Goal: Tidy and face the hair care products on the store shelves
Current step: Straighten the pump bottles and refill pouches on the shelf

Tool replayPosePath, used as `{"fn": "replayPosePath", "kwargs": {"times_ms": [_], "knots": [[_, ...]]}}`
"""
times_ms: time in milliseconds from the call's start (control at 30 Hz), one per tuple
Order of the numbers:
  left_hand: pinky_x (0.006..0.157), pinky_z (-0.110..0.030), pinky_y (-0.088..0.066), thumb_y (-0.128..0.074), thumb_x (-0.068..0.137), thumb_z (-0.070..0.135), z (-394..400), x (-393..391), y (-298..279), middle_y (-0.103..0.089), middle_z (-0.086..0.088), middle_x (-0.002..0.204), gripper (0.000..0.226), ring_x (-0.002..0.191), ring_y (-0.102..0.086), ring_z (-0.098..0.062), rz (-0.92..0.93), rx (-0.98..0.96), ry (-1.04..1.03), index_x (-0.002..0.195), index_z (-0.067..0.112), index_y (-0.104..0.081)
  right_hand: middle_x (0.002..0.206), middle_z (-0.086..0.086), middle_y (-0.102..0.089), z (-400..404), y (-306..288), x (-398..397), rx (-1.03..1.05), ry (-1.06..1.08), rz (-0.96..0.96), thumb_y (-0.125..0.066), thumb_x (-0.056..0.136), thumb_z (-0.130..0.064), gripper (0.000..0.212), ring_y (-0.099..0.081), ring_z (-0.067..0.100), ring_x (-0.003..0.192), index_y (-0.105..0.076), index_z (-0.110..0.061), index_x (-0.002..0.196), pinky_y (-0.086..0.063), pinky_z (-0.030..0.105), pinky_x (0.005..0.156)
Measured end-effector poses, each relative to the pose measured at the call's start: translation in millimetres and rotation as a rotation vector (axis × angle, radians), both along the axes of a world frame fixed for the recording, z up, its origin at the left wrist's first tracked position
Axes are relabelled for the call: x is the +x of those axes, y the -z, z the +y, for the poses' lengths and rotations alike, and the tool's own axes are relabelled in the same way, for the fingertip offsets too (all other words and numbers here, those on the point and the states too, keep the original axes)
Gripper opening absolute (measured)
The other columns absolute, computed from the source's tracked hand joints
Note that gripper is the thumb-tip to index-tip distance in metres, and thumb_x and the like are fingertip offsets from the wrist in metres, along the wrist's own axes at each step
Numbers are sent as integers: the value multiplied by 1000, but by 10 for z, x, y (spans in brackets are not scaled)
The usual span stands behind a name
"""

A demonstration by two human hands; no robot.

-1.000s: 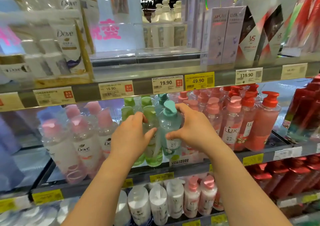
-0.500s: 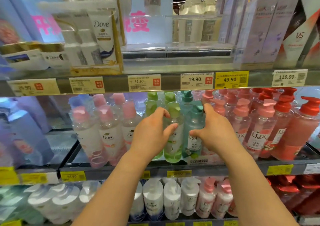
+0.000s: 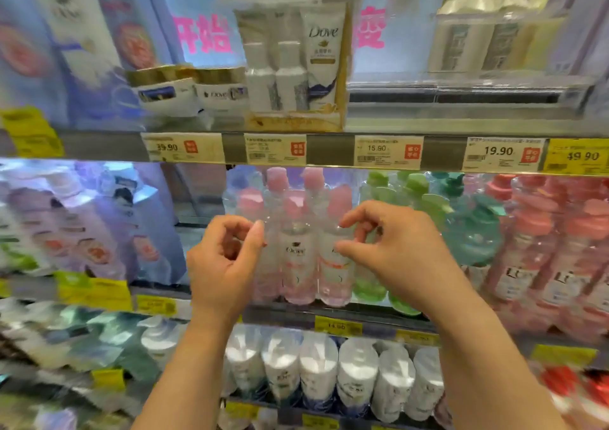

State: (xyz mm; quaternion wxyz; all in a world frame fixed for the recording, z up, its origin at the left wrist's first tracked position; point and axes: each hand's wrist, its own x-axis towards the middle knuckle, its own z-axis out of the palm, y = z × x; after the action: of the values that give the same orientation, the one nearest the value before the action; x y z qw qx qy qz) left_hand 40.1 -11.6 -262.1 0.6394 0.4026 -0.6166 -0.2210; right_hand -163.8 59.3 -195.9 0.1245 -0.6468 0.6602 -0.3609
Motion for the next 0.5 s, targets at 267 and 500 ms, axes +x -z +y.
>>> {"fn": "replayPosePath", "kwargs": {"times_ms": [267, 500], "knots": [[67, -39, -51, -71, 88, 34, -476, 1249, 55, -67, 1, 87, 14, 75, -62, -17, 15, 214, -328, 93, 24, -63, 79, -15, -67, -520, 131, 1093, 102, -265, -22, -81, 83, -31, 22, -56, -7, 70, -70, -33, 101, -43, 10, 66], [67, -18, -44, -74, 84, 33, -867, 1975, 108, -64, 7, 106, 27, 75, -59, 9, -169, 283, -308, 108, 28, -63, 90, -11, -66, -1089, 356, 1979, 108, -260, -92, -80, 82, -32, 21, -53, -6, 62, -68, -34, 100, -42, 18, 65]]}}
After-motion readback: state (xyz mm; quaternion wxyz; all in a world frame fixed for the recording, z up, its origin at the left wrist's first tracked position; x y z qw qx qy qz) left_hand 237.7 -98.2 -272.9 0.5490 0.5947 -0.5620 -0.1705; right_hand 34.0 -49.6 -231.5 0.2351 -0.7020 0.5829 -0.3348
